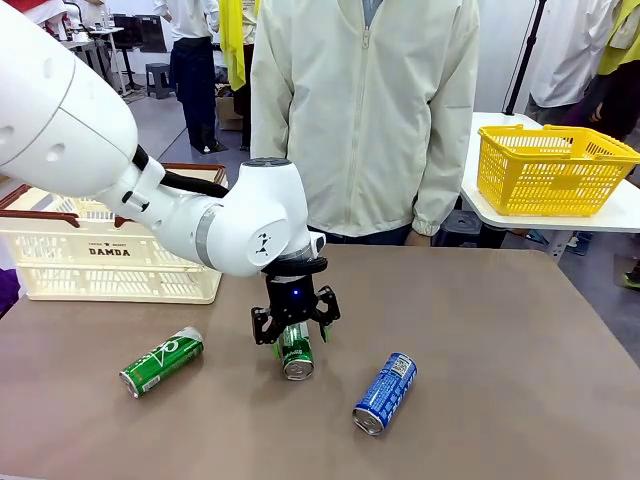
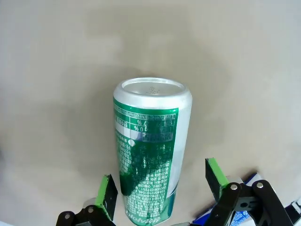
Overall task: Place the drinks into the Shopping basket.
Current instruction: Pick up one drink and place it into the Shopping basket.
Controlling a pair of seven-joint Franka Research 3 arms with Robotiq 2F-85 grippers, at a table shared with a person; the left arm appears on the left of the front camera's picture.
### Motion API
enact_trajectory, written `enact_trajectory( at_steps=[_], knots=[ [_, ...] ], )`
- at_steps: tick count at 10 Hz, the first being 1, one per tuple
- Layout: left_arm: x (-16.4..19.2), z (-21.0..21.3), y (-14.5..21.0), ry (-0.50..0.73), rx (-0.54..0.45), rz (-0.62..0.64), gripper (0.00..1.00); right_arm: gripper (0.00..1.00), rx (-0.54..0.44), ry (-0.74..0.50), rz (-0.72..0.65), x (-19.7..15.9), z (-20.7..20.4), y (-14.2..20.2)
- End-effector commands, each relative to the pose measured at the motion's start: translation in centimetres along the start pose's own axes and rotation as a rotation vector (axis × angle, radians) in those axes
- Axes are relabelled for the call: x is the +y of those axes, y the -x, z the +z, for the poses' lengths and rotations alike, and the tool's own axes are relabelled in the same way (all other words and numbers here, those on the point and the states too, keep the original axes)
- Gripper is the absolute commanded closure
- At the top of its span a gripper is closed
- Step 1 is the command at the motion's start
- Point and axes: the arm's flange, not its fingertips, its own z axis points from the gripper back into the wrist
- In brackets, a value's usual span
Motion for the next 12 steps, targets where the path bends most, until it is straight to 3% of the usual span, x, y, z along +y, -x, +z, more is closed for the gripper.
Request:
enact_trajectory(
  at_steps=[1,3,9,10,12],
  knots=[
    [0.0,0.2,0.0,0.004,0.001,0.004,0.00,0.00,0.010,0.003,0.014,0.1,0.2,0.3],
    [0.1,-0.2,-0.1,-0.047,-0.002,0.002,1.00,0.00,0.010,0.003,0.014,0.1,0.2,0.3],
    [0.8,0.8,-0.1,-0.110,-0.058,0.012,1.00,0.00,0.010,0.003,0.014,0.1,0.2,0.3],
    [1.4,3.5,-0.1,-0.086,-0.060,-0.036,1.00,0.00,0.010,0.003,0.014,0.1,0.2,0.3],
    [2.7,13.8,0.2,-0.025,-0.102,-0.253,1.00,0.00,0.010,0.003,0.014,0.1,0.2,0.3]
  ],
)
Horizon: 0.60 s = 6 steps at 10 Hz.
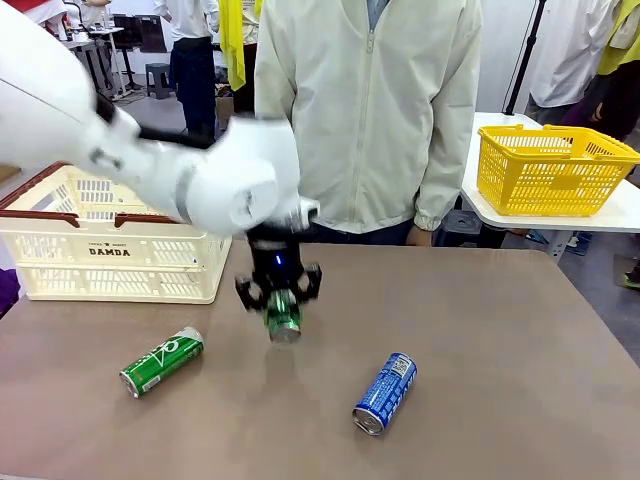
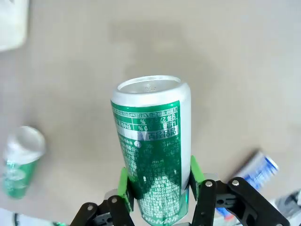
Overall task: Place the drinks into the Shopping basket.
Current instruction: Pick up one drink and place it into the Shopping basket.
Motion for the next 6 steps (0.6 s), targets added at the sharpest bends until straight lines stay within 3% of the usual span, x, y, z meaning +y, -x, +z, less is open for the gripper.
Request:
enact_trajectory(
  at_steps=[1,2,4,6],
  knots=[
    [2.7,11.7,-1.2,0.106,-0.054,-0.189,1.00,0.00,0.009,0.003,0.014,0.1,0.2,0.3],
    [3.5,15.5,-2.1,0.177,-0.018,-0.286,1.00,0.00,0.009,0.003,0.014,0.1,0.2,0.3],
    [7.0,21.7,-6.5,0.184,-0.075,-0.350,1.00,0.00,0.009,0.003,0.014,0.1,0.2,0.3],
    [13.5,24.9,-12.7,0.161,-0.176,-0.199,1.00,0.00,0.009,0.003,0.014,0.1,0.2,0.3]
  ],
)
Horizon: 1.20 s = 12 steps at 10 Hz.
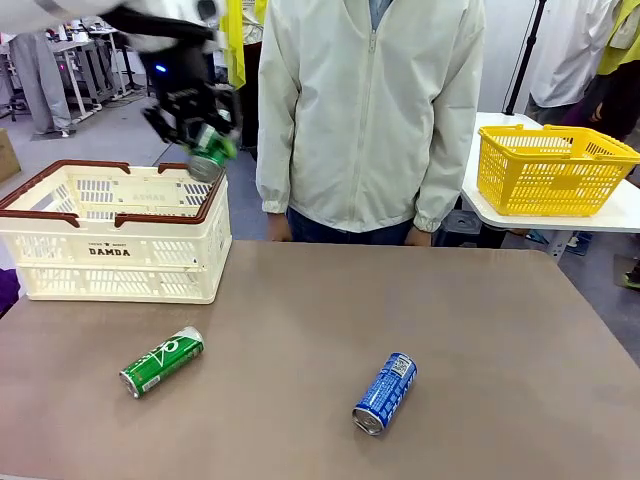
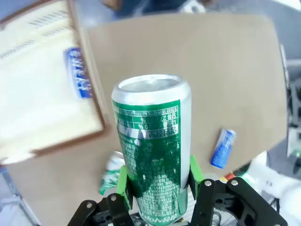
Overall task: Place the drinks into the Shopping basket.
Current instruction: Pick up one drink and place it into the Shopping basket.
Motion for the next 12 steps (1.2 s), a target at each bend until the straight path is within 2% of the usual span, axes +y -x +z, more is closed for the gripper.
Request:
enact_trajectory(
  at_steps=[1,3,6,8,12],
  knots=[
    [5.6,0.1,-3.5,-0.058,-0.068,0.177,1.00,0.00,0.010,0.003,0.014,0.1,0.2,0.3],
    [11.1,-0.7,-3.7,-0.089,-0.062,0.335,1.00,0.00,0.010,0.003,0.014,0.1,0.2,0.3],
    [17.5,-6.6,-3.8,-0.101,-0.023,0.462,1.00,0.00,0.010,0.003,0.014,0.1,0.2,0.3],
    [18.9,-8.6,-4.8,-0.086,-0.040,0.482,1.00,0.00,0.010,0.003,0.014,0.1,0.2,0.3],
    [19.2,-12.3,-5.6,-0.219,0.062,0.457,1.00,0.00,0.010,0.003,0.014,0.1,0.2,0.3]
  ],
)
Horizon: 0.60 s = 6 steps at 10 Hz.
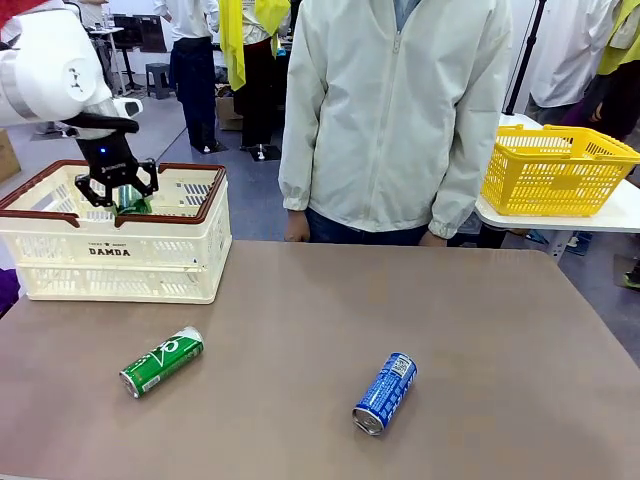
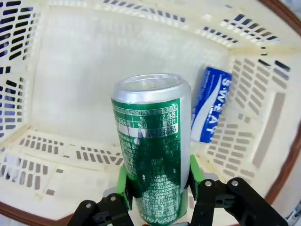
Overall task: Place the drinks into the Shopping basket.
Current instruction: Pick up one drink and place it into the Shopping basket.
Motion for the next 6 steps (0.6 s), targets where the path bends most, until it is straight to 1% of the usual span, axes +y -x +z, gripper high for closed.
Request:
enact_trajectory(
  at_steps=[1,5,6],
  knots=[
    [-0.6,-0.4,-0.7,-0.046,0.014,0.013,1.00,0.00,0.010,0.002,0.014,0.1,0.2,0.3],
    [-0.5,-2.1,-1.5,-0.066,0.033,0.040,1.00,0.00,0.010,0.002,0.014,0.1,0.2,0.3],
    [-0.6,-2.4,-1.7,-0.073,0.058,0.033,0.56,0.00,0.010,0.002,0.014,0.1,0.2,0.3]
  ],
)
